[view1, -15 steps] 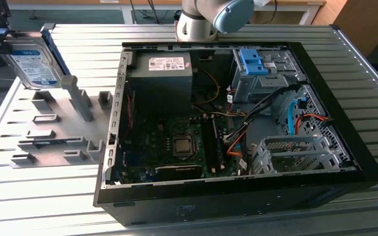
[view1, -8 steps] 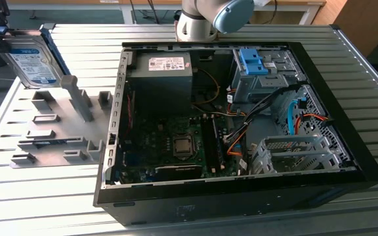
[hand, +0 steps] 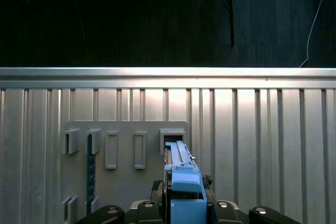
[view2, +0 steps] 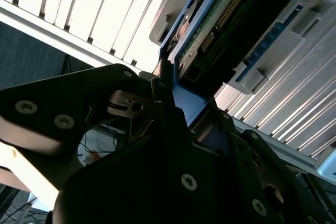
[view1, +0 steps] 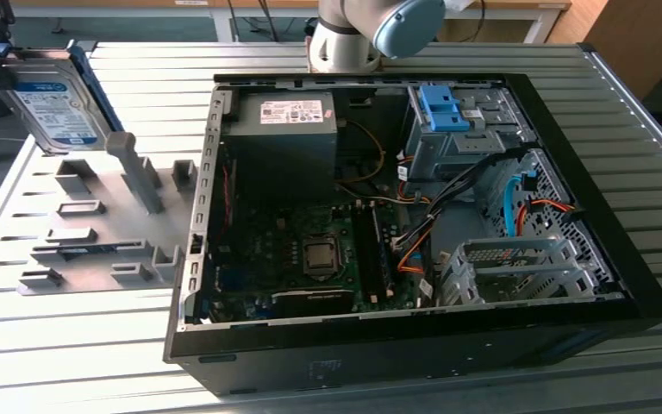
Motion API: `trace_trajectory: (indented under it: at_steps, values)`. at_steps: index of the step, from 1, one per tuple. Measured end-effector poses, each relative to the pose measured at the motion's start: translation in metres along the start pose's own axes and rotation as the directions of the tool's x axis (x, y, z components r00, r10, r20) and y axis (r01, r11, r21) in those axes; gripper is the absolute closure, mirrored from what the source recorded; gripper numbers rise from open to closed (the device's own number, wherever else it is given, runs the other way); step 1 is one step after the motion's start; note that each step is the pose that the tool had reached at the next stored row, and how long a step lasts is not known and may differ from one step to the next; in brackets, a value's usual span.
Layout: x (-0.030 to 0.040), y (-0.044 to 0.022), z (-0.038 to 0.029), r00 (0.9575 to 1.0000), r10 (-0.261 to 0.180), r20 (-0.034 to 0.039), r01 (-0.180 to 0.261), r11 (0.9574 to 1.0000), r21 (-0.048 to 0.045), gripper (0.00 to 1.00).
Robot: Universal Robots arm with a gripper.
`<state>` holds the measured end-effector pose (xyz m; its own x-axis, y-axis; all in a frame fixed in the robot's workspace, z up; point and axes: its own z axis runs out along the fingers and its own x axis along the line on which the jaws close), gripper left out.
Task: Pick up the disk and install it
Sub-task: 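Pick up the disk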
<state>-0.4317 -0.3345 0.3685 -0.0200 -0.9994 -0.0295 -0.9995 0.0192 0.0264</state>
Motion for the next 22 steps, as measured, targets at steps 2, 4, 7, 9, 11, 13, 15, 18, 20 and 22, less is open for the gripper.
trace_trajectory:
  at_steps: [2, 4, 7, 9, 11, 13, 15, 18, 20, 22]
  values:
    - [0.0, 0.0, -0.0013, 1.0, 0.0, 0.0, 0.0, 1.0, 0.0, 0.63]
    - [-0.0001, 0.0001, -0.0026, 1.0, 0.0, 0.0, 0.0, 1.0, 0.0, 0.63]
    - [-0.0001, 0.0001, -0.0042, 1.0, 0.0, 0.0, 0.0, 1.0, 0.0001, 0.63]
    - [-0.0002, 0.0001, -0.0054, 1.0, 0.0, 0.0, 0.0, 1.0, 0.0001, 0.63]
    - [-0.0002, 0.0002, -0.0062, 1.0, 0.0, 0.0, 0.0, 1.0, 0.0, 0.63]
    - [-0.0002, 0.0002, -0.0068, 1.0, 0.0, 0.0001, 0.0, 1.0, 0.0001, 0.63]
    - [-0.0002, 0.0002, -0.0077, 1.0, 0.0, 0.0, 0.0, 1.0, 0.0, 0.63]
    - [-0.0003, 0.0002, -0.009, 1.0, 0.0, 0.0, 0.0, 1.0, 0.0, 0.63]
    - [-0.0003, 0.0003, -0.0099, 1.0, 0.0, 0.0, 0.0, 1.0, 0.0, 0.63]
    - [-0.0003, 0.0003, -0.0107, 1.0, 0.0, 0.0, 0.0, 1.0, 0.0, 0.63]
